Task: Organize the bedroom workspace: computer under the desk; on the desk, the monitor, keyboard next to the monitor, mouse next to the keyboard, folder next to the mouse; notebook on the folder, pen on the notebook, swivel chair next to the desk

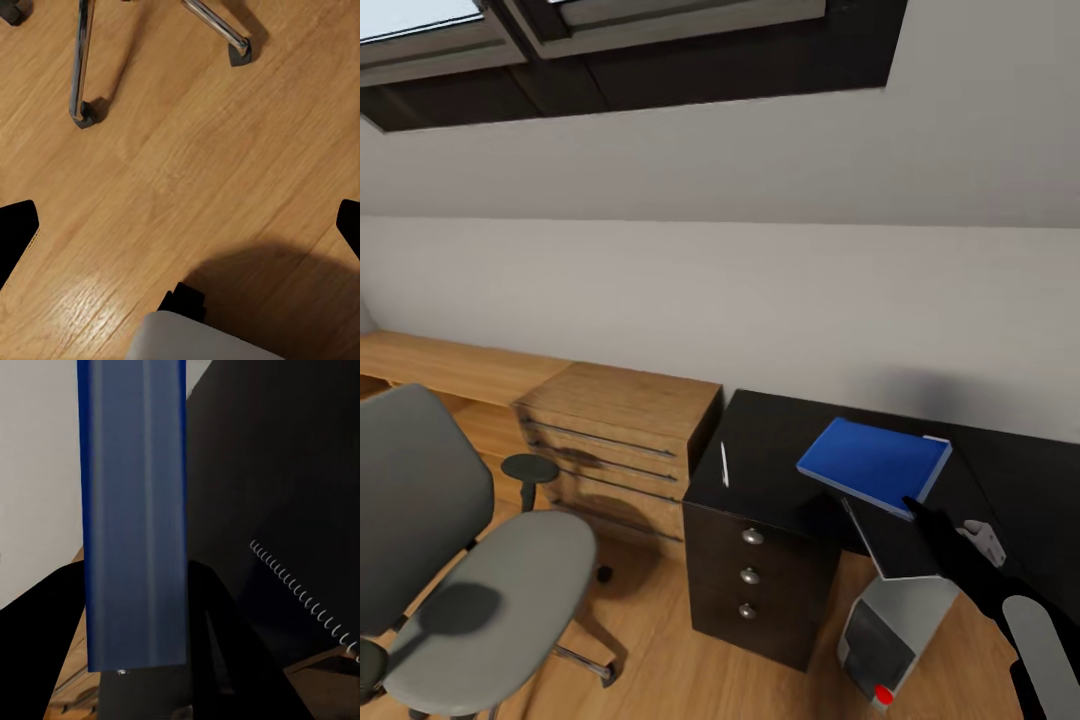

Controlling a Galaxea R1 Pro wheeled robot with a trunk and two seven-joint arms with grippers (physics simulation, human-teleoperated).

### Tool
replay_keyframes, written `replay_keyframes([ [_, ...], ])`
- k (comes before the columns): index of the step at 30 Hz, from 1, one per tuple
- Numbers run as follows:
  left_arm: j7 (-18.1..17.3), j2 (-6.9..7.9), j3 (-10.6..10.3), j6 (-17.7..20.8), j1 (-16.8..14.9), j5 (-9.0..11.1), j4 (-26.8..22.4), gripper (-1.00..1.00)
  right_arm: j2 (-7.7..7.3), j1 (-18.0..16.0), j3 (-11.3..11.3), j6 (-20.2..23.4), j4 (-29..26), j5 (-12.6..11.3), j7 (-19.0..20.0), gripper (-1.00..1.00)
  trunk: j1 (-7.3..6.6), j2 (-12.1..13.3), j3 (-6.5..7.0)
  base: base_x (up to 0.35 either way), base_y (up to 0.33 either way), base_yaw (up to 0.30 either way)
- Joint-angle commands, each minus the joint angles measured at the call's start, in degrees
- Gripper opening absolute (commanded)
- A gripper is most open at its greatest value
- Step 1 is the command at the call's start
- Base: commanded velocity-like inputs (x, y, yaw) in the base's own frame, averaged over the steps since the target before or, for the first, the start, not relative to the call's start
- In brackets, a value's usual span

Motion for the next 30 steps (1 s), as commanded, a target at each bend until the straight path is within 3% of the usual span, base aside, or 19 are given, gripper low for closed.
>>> replay_keyframes([
  [1,0.46,0.06,-0.35,0.15,-0.02,0.38,-0.09,1.0,0.01,-0.06,-0.05,0.3,-0.07,-0.49,-0.35,-1.0,0.0,-0.04,-0.06,0.0,0.288,-0.197],
  [7,0.46,0.06,-0.34,0.18,-0.02,0.38,-0.09,1.0,0.01,-0.04,-0.02,0.3,-0.06,-0.45,-0.42,-1.0,0.0,-0.04,-0.06,0.0,0.192,-0.25],
  [18,0.41,0.06,-0.33,0.19,-0.02,0.38,-0.01,1.0,0.05,-0.07,-0.03,0.22,0.01,-0.47,-0.42,-1.0,0.0,-0.04,-0.08,0.0,0.013,-0.259],
  [30,0.46,-0.43,-0.35,0.19,-0.02,0.38,-0.01,1.0,0.01,-0.04,-0.16,0.22,-0.17,-0.52,-0.35,-1.0,0.0,-0.04,-0.1,0.0,0.0,-0.025],
])
